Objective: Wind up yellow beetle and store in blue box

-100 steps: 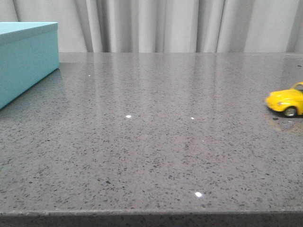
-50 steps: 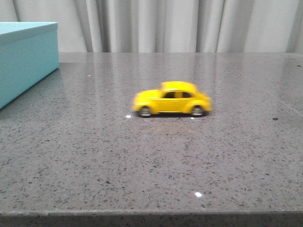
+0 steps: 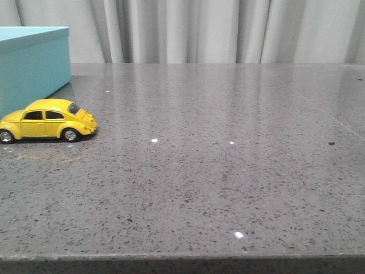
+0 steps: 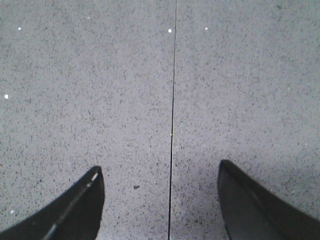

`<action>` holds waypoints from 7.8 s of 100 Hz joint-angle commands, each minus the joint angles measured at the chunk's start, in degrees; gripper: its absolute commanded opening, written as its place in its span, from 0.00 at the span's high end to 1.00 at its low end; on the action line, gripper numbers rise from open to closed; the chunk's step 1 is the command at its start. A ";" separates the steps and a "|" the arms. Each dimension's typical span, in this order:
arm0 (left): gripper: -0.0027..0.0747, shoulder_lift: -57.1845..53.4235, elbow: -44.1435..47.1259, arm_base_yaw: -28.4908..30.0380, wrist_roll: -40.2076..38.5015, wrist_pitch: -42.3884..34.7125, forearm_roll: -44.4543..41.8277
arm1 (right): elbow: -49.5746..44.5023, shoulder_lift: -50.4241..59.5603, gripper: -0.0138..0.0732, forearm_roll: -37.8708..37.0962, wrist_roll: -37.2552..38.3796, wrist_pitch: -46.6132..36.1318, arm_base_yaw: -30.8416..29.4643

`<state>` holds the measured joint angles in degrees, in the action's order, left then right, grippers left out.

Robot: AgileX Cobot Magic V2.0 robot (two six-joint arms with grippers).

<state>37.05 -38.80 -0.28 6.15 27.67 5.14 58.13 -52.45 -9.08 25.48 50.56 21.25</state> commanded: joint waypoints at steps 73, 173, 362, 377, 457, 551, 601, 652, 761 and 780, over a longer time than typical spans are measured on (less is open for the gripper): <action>0.32 35.19 -35.28 -14.19 41.24 25.10 15.64 | 0.55 1.01 0.28 1.02 -0.62 -5.74 0.17; 0.32 54.24 -36.61 -26.02 44.64 27.68 1.02 | 0.55 1.01 0.28 1.02 -0.62 -5.63 0.17; 0.77 54.82 -76.82 -4.32 3.47 45.09 -5.14 | 0.55 1.01 0.28 1.02 -0.62 -4.73 0.17; 0.77 55.41 -75.16 1.35 2.78 45.09 -5.14 | 0.55 1.01 0.28 1.07 -0.62 -4.68 0.17; 0.73 68.26 -64.90 4.60 2.72 45.09 0.90 | 0.55 1.01 0.28 1.13 -0.62 -4.80 0.17; 0.67 58.11 -65.39 4.60 6.83 44.36 4.61 | -1.88 5.51 0.28 -2.14 -1.12 -9.97 0.17; 0.99 38.42 -59.54 4.60 8.57 39.29 10.51 | -11.20 19.07 0.90 -6.39 -1.12 -14.60 0.17; 0.99 9.64 -23.33 4.60 10.12 17.57 14.11 | -21.27 29.23 0.92 -7.87 -1.12 -21.75 0.17; 0.99 -23.75 5.33 4.60 9.93 11.33 17.57 | -28.83 36.19 0.92 -8.60 -1.12 -25.80 0.17; 0.99 -23.75 5.33 4.60 9.93 11.33 17.57 | -28.83 36.19 0.92 -8.60 -1.12 -25.80 0.17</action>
<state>12.65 -31.99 4.24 16.12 42.76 20.98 27.86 -15.65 -16.19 24.73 29.23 21.25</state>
